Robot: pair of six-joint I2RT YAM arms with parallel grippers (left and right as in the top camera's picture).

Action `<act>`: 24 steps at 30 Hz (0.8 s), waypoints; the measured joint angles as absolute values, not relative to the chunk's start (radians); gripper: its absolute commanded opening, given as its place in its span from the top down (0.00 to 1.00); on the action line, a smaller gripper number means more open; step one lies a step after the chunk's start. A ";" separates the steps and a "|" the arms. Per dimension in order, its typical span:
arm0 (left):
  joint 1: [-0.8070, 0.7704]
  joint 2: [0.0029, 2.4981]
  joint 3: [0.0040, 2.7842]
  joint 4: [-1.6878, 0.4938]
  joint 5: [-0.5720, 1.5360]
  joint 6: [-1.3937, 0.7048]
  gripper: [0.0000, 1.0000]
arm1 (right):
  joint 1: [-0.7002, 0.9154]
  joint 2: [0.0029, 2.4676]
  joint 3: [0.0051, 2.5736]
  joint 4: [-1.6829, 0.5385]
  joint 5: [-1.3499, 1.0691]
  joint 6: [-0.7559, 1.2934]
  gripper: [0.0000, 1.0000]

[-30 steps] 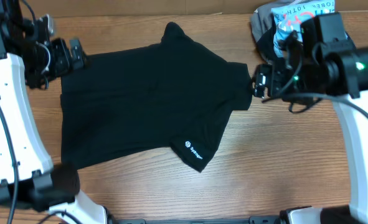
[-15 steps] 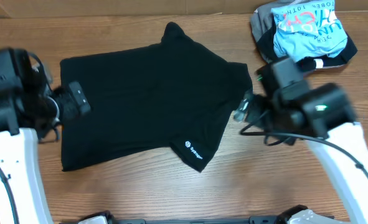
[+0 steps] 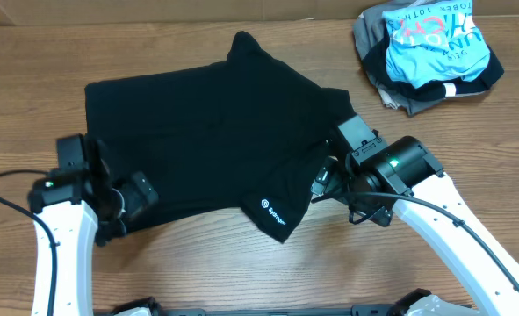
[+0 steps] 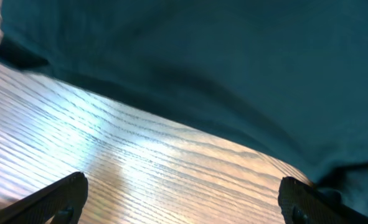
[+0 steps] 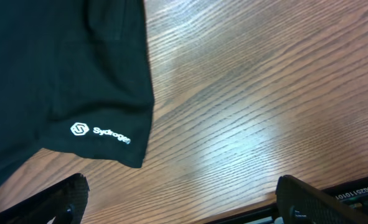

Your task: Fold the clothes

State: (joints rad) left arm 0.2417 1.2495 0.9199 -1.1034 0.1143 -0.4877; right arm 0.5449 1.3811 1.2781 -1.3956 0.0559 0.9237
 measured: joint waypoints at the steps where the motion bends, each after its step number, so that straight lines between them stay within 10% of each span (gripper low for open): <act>1: 0.242 1.250 0.887 -1.079 0.111 -0.508 0.00 | 0.545 1.381 1.272 -1.393 0.056 0.924 0.00; 24: 0.482 1.259 0.661 -0.781 -0.089 -0.833 0.28 | 0.546 1.484 1.266 -1.275 0.007 0.822 0.04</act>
